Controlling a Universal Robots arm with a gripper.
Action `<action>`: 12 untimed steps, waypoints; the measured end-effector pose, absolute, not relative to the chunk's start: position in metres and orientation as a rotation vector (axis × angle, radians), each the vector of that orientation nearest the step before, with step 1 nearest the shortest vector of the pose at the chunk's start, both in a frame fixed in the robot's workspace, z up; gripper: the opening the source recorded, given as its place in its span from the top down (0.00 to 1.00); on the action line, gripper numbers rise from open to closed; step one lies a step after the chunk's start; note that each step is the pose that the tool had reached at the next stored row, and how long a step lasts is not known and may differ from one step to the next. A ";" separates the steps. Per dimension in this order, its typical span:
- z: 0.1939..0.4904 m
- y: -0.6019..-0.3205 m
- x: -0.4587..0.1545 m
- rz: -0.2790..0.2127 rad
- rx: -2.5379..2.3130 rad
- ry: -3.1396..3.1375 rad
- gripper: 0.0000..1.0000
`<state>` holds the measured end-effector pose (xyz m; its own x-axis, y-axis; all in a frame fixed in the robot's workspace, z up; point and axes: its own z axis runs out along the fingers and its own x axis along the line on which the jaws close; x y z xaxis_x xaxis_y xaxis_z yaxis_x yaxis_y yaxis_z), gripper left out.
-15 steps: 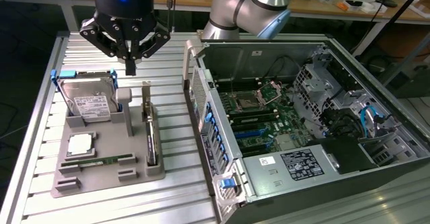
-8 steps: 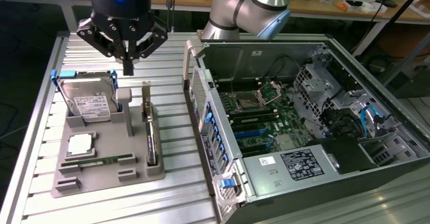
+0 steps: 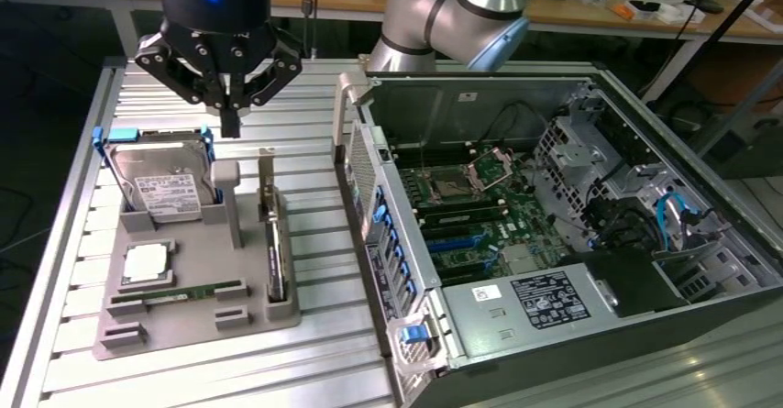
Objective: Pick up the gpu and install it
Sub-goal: 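Pick up the gpu and move the gpu toward the slot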
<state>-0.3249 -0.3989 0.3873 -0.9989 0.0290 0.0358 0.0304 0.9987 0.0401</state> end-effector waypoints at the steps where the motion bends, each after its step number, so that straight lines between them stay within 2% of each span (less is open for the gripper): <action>1: 0.387 -0.399 -0.326 -0.063 -0.046 -3.105 0.89; 12: 0.387 -0.399 -0.332 -0.063 -0.046 -3.105 0.89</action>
